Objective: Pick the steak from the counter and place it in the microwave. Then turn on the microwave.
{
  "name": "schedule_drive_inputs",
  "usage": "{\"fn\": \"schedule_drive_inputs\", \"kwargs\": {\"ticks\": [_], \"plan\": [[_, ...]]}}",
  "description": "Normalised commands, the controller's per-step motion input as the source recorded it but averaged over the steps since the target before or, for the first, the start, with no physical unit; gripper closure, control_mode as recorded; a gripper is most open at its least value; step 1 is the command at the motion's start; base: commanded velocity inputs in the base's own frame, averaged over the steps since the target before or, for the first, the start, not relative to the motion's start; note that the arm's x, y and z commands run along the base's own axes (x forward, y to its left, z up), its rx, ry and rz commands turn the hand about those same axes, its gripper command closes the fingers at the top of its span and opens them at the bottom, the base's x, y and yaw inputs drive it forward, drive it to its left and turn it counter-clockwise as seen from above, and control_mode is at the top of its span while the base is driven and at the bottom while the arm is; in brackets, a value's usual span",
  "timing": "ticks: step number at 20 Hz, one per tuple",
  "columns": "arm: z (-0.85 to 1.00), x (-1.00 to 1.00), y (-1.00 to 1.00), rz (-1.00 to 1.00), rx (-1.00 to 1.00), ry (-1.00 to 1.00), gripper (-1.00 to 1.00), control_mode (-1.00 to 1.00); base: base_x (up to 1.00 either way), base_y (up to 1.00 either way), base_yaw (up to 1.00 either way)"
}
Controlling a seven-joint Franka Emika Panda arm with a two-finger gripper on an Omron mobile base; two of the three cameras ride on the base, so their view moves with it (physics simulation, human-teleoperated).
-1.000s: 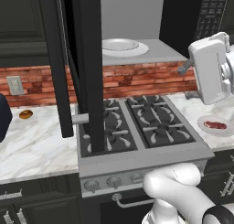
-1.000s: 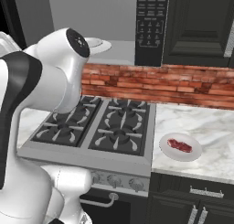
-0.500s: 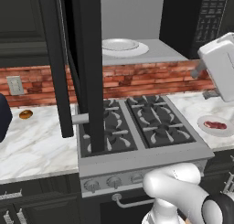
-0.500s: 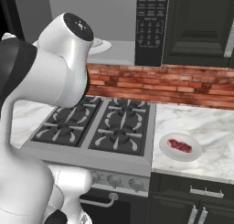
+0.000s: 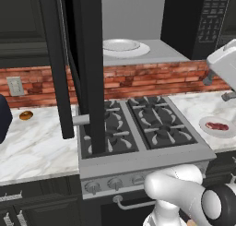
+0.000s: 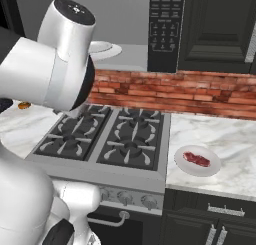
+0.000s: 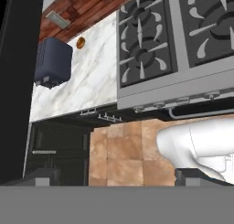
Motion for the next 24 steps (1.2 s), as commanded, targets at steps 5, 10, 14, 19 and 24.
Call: {"fn": "schedule_drive_inputs", "kwargs": {"ticks": [5, 10, 14, 19, 24], "plan": [[-0.17, 0.00, -0.34, -0.06, -0.11, 0.00, -1.00, -1.00, 0.00, 0.00, 0.00], [-0.19, 0.00, -0.42, 0.00, -0.02, 0.00, -1.00, -1.00, 0.00, 0.00, 0.00], [-0.23, 0.00, -0.36, -0.01, 0.00, -0.02, -1.00, -1.00, 0.00, 0.00, 0.00], [-0.26, 0.04, -0.20, -0.02, -0.01, -0.03, -1.00, -1.00, 0.00, 0.00, 0.00], [-0.26, 0.20, -0.11, 0.00, -0.02, 0.00, -1.00, -1.00, 0.00, 0.00, 0.00]]}}
